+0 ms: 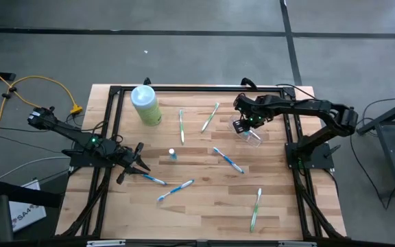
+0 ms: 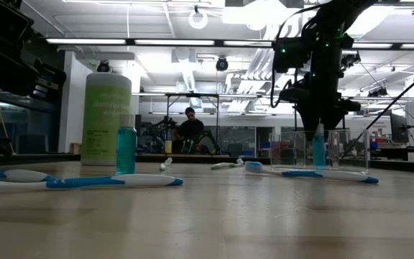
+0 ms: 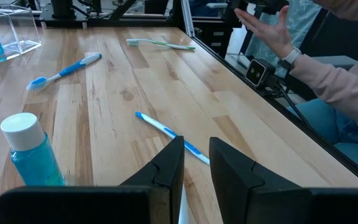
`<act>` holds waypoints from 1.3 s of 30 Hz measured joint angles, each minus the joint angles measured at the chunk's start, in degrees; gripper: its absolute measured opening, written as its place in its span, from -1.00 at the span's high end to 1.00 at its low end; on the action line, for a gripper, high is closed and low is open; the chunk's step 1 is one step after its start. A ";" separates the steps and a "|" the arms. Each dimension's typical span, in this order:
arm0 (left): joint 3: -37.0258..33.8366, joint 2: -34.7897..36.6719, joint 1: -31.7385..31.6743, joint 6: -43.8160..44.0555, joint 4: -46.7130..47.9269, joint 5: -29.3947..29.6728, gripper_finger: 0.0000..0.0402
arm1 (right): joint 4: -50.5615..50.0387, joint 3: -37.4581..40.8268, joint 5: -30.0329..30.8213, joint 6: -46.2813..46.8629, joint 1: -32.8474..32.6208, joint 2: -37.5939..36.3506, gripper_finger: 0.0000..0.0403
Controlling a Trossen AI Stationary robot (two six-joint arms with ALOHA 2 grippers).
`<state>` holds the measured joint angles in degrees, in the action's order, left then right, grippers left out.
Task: Pick & Place toothbrushing station
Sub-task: Put the right blue mouthwash into the middle of the transparent organizer, then put the blue mouthwash into the middle of the transparent organizer
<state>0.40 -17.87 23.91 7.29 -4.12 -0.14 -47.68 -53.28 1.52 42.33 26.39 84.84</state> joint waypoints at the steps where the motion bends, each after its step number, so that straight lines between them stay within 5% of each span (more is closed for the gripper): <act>1: 0.00 0.00 0.00 0.00 0.00 0.00 0.65 | 0.00 0.00 0.00 0.02 0.00 0.00 0.19; 28: 0.00 0.00 -0.01 0.00 -0.01 0.00 0.65 | -2.75 0.00 4.37 4.08 -3.87 -10.52 0.16; 39: 0.00 0.00 0.00 0.00 -0.02 0.00 0.65 | 4.27 -0.01 3.45 5.92 -11.53 -15.01 0.16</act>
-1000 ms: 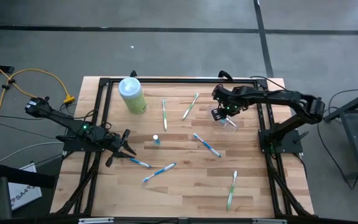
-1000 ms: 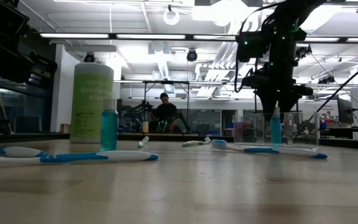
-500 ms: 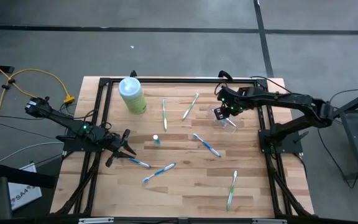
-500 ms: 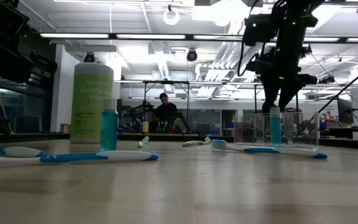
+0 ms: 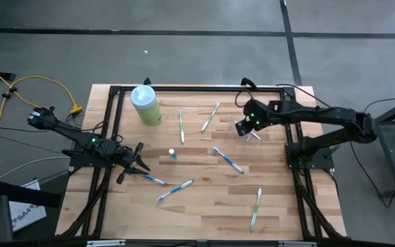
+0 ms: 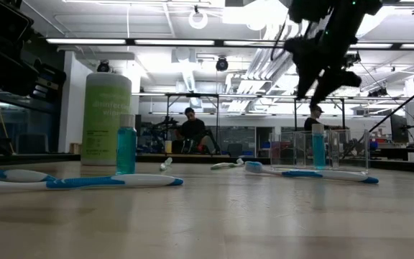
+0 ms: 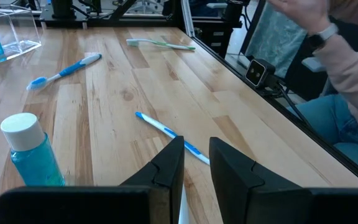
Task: Pick & Place toothbrushing station
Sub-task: Put the blue mouthwash into the middle of the transparent organizer
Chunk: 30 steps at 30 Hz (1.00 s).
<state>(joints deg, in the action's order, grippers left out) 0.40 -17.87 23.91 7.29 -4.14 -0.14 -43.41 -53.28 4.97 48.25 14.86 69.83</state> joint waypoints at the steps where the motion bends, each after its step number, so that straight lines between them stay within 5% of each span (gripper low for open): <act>1: 0.00 0.00 0.00 0.00 0.00 0.00 0.65 | 1.67 0.01 0.12 -0.03 -1.23 -0.05 0.16; 12: 0.00 0.00 0.00 0.00 0.00 0.00 0.65 | 17.86 -0.04 0.40 -7.26 -13.78 3.00 0.16; 30: 0.00 0.00 -0.01 0.00 0.00 0.00 0.65 | 34.37 -0.01 -0.53 -18.56 -25.01 3.69 0.16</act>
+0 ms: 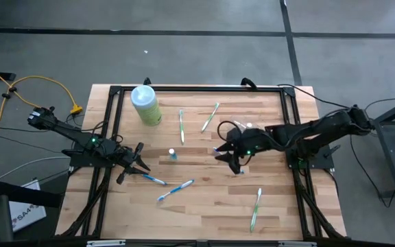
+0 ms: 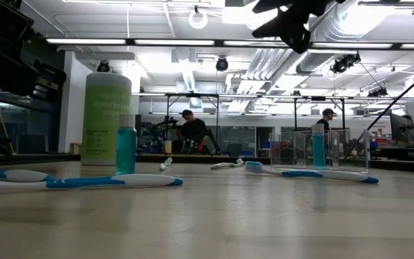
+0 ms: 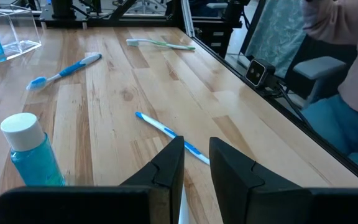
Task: Pick & Place toothbrushing station
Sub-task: Put the blue mouthwash into the middle of the transparent organizer
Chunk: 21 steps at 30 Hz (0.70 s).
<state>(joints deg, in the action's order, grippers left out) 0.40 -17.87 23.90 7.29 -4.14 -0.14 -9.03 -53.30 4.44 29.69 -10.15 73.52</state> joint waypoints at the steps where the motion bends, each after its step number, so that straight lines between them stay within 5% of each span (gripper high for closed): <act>1: 0.00 0.00 0.02 0.00 0.00 0.00 0.65 | 0.35 0.00 0.05 0.00 -0.18 0.00 0.16; 21: 0.00 0.00 0.00 0.49 -6.10 0.16 0.65 | 0.85 0.00 3.16 0.44 -0.36 0.00 0.16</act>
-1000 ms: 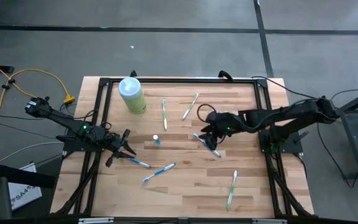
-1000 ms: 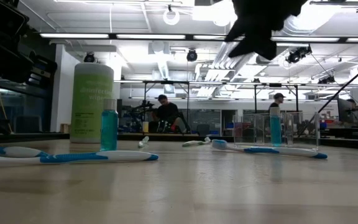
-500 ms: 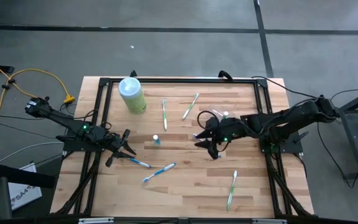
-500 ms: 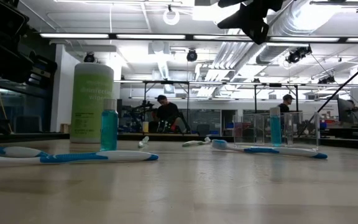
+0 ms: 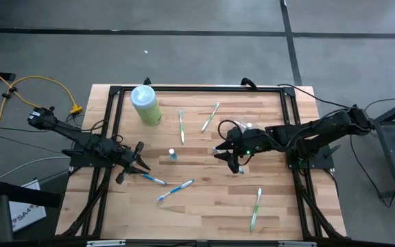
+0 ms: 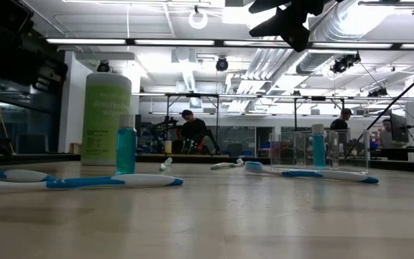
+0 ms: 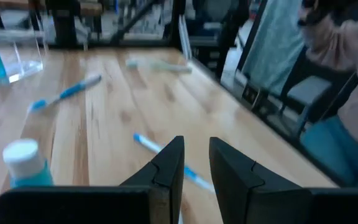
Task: Pick & Place toothbrushing station
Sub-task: Put the blue mouthwash into the middle of the transparent organizer
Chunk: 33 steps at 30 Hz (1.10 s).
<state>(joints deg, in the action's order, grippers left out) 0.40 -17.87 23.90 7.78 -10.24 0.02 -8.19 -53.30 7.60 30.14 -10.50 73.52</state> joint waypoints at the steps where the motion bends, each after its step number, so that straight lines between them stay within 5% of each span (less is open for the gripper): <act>1: 0.00 -0.01 0.01 0.68 -1.72 0.85 0.65 | 0.00 0.00 0.00 0.04 0.00 0.00 0.16; 12: 0.00 -3.78 -0.02 6.98 0.28 12.37 0.65 | -0.39 0.00 -0.22 1.57 0.00 0.00 0.16; 24: 0.00 -16.20 -3.32 -5.51 -0.05 16.10 0.65 | -0.72 0.00 -0.31 1.57 0.00 0.00 0.16; 33: 0.00 -17.59 -9.91 -8.89 -0.50 16.36 0.65 | -0.70 0.00 -0.33 1.74 0.00 0.00 0.16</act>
<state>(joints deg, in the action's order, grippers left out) 0.40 -35.46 13.99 -1.11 -10.74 16.38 -8.88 -53.30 7.27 31.88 -10.50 73.52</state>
